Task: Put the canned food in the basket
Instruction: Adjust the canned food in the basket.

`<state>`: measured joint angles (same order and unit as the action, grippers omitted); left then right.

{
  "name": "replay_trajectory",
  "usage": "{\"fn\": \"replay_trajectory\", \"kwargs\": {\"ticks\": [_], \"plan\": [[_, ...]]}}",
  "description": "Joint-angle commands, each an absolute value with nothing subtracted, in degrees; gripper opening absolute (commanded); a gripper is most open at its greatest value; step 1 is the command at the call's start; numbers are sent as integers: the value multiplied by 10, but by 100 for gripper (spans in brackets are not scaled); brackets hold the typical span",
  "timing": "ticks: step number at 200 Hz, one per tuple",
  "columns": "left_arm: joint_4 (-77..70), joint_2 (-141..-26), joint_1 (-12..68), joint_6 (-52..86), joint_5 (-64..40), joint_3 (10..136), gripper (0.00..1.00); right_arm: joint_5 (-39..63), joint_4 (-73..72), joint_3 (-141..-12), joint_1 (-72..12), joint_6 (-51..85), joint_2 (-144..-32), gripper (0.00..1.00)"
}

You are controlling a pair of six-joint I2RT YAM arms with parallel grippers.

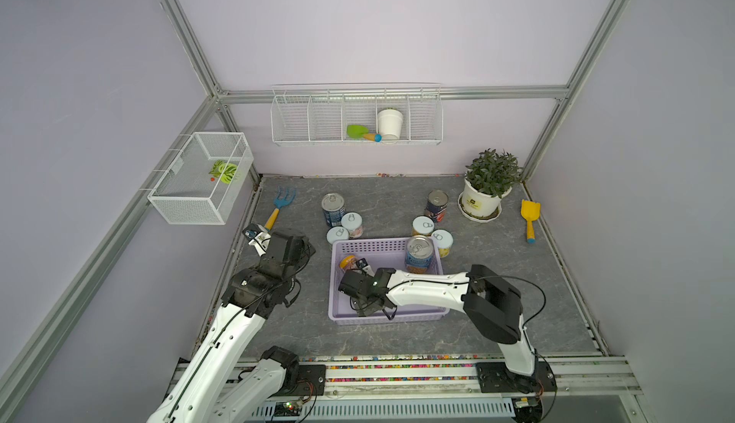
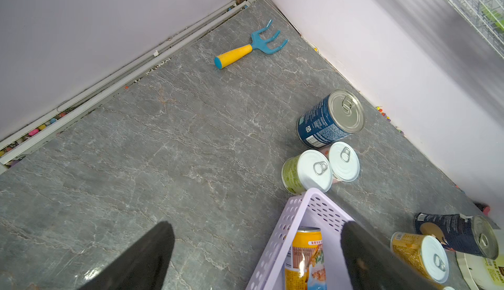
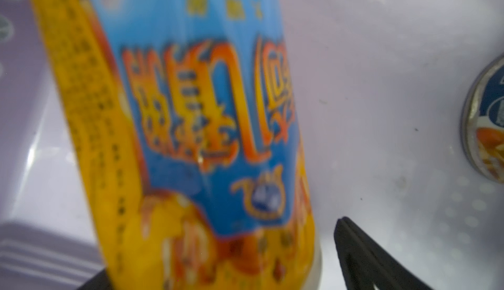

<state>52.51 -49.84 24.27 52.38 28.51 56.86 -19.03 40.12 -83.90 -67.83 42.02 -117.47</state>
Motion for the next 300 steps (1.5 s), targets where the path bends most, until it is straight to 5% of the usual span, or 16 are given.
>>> {"fn": "replay_trajectory", "kwargs": {"ticks": [1,77,132,205,300], "plan": [[520,-500,239,520,288,560,100,-181,370,-825,-680,381,-1159,95],[519,-502,240,518,285,561,100,-206,339,-847,-678,290,-1173,97],[519,-503,239,517,286,559,100,-178,344,-844,-679,318,-1173,67],[518,-501,239,518,286,561,100,-203,463,-893,-687,349,-1119,45],[487,-526,239,484,240,556,100,-191,536,-923,-692,336,-1018,45]]}}
